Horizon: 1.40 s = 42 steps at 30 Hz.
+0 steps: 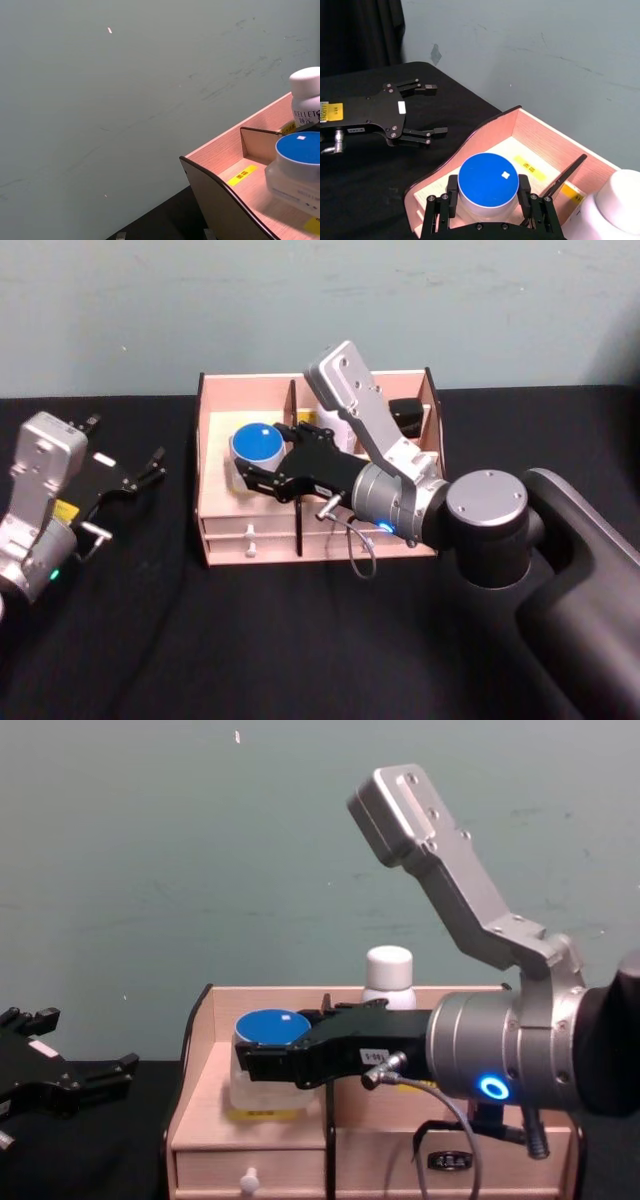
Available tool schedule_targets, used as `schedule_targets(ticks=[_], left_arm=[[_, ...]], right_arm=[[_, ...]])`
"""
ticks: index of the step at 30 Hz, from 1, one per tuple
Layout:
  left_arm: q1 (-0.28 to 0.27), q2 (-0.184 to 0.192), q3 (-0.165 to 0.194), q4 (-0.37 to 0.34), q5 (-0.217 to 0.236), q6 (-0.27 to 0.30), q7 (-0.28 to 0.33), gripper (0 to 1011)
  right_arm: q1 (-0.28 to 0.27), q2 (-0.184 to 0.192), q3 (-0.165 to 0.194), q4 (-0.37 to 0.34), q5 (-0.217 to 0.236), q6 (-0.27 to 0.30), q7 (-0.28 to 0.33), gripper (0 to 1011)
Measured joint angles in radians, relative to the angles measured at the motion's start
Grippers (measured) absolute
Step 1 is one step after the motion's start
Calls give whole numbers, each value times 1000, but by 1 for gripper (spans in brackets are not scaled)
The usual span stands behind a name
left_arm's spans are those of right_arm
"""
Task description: Pick up the facial cleanser and watermelon frost from the table and place them into the tiered storage box.
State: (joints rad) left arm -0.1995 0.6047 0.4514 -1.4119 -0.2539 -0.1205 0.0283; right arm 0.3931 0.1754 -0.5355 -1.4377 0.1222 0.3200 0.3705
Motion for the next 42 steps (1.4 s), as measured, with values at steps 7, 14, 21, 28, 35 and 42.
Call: schedule_targets(ticks=[7, 14, 21, 28, 35, 42], left_arm=[[0, 0, 0, 0, 0, 0, 0, 1001], [0, 0, 0, 0, 0, 0, 0, 1001], [0, 0, 0, 0, 0, 0, 0, 1001], [0, 0, 0, 0, 0, 0, 0, 1001], [0, 0, 0, 0, 0, 0, 0, 1001], [0, 0, 0, 0, 0, 0, 0, 1002]], right_arm=[[19, -13, -3, 29, -9, 0, 0, 721], [22, -16, -4, 34, -12, 3, 0, 721], [22, -15, -4, 33, -11, 3, 0, 772], [21, -15, -3, 31, -11, 3, 0, 948], [14, -12, 0, 22, -11, -18, -2, 1002], [-22, 12, 5, -48, -36, -85, -19, 1002]])
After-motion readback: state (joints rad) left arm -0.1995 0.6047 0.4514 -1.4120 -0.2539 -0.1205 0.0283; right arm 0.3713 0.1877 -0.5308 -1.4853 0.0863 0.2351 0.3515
